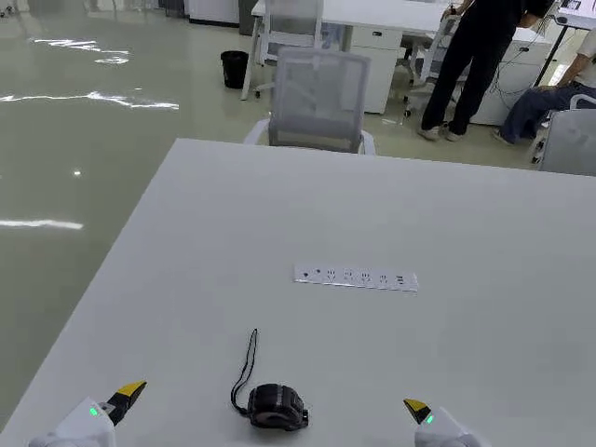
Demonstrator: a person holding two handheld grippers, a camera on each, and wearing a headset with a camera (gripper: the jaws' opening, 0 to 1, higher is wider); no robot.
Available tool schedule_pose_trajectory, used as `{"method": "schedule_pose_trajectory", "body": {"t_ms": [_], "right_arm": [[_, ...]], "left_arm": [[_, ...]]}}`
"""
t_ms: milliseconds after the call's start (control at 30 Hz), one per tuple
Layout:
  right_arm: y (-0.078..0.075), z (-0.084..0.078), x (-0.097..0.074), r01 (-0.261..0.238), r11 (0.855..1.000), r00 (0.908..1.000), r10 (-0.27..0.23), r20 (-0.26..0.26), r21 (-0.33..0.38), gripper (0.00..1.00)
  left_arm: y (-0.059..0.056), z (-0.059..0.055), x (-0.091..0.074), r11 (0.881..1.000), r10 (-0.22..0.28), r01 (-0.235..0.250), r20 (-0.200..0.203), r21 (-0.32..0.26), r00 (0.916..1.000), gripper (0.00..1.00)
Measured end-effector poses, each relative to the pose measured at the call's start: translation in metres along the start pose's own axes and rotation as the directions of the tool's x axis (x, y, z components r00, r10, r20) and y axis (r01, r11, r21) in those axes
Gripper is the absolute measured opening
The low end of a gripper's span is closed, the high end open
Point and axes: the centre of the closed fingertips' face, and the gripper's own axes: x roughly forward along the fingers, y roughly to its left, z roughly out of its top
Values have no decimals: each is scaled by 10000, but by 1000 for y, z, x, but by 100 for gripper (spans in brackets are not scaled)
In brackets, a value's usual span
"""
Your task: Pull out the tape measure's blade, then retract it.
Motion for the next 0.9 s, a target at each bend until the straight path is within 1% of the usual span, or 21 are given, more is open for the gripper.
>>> {"method": "schedule_pose_trajectory", "body": {"t_ms": [133, 200, 233, 267, 333, 367, 433, 467, 533, 600, 633, 700, 767, 833, 900], "right_arm": [[0, -4, -14, 288, 9995, 9995, -290, 142, 114, 100], [1, -6, -22, 406, 9989, 9988, -412, 252, 239, 100], [1, -6, -25, 473, 9985, 9983, -482, 325, 277, 100], [1, -6, -29, 525, 9981, 9978, -538, 375, 334, 100], [3, -7, -36, 615, 9973, 9971, -633, 427, 406, 100], [4, -8, -41, 699, 9965, 9961, -722, 500, 450, 100], [5, -8, -48, 798, 9953, 9948, -830, 592, 548, 100], [6, -10, -51, 836, 9947, 9943, -873, 613, 597, 100], [8, -15, -55, 791, 9938, 9945, -841, 626, 775, 100], [10, -22, -57, 774, 9940, 9951, -818, 550, 774, 100], [11, -23, -58, 773, 9940, 9952, -816, 539, 778, 100], [11, -26, -66, 919, 9925, 9933, -970, 626, 803, 100], [12, -28, -72, 973, 9899, 9920, -1049, 705, 1035, 100], [11, -28, -79, 1107, 9883, 9891, -1199, 855, 1054, 100], [9, -32, -87, 1310, 9865, 9858, -1402, 928, 980, 100]], "left_arm": [[-5, -7, -8, 9999, -107, 107, -5, 61, 9999, 99], [-7, -11, -13, 9998, -148, 150, -105, 153, 9998, 99], [-8, -11, -16, 9998, -137, 139, -105, 157, 9999, 99], [-8, -10, -18, 9998, -117, 118, -72, 152, 9999, 99], [-9, -4, -27, 9999, -92, 90, 166, 85, 9998, 99], [-9, 1, -32, 9999, -45, 39, 359, 147, 9993, 99], [-9, 2, -38, 9998, -10, 2, 355, 223, 9994, 99], [-8, 1, -41, 9996, 28, -38, 361, 289, 9993, 99], [-2, -4, -46, 9990, 163, -179, 397, 399, 9991, 99], [0, -10, -52, 9998, 160, -163, 264, 105, 9995, 99], [0, -10, -53, 9998, 174, -177, 269, 119, 9995, 99], [1, -14, -60, 9992, 247, -254, 250, 303, 9994, 99], [1, -17, -66, 9988, 313, -318, 137, 364, 9994, 99], [0, -19, -71, 9996, 225, -227, 136, 179, 9997, 99], [3, -20, -76, 9993, 337, -340, 179, 140, 9993, 99]]}}
